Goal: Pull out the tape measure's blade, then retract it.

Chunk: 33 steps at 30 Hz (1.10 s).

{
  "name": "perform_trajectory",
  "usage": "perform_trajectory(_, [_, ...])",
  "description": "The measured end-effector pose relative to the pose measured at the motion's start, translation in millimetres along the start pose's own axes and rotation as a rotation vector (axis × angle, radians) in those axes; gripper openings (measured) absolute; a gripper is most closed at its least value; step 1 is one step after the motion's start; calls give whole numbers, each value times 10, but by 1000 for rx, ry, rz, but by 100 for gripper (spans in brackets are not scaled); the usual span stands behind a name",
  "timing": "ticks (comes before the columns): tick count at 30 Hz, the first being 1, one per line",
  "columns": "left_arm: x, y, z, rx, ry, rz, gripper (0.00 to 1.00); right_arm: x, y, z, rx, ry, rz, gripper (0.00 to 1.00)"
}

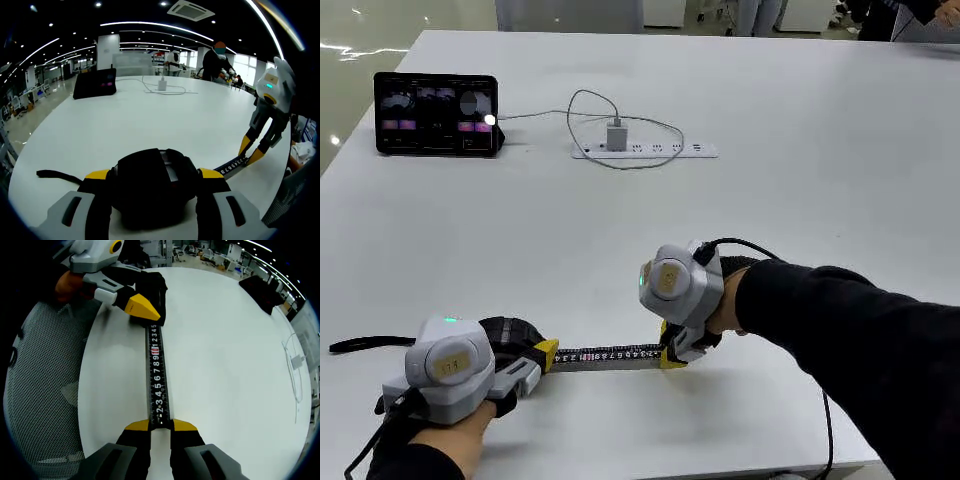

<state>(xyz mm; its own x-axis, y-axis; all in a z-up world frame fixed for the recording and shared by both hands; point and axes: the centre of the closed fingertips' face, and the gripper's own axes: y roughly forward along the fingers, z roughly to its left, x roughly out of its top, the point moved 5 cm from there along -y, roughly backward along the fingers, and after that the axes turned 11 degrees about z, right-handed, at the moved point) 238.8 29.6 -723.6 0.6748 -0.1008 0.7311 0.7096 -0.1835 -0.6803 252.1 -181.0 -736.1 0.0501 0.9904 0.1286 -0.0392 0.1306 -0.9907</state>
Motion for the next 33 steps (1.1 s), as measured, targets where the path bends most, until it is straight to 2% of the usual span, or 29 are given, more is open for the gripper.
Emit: perform_trajectory(33, [3,-1,-1,-3,-2,0,64,82,18,3,-12,0,17,10])
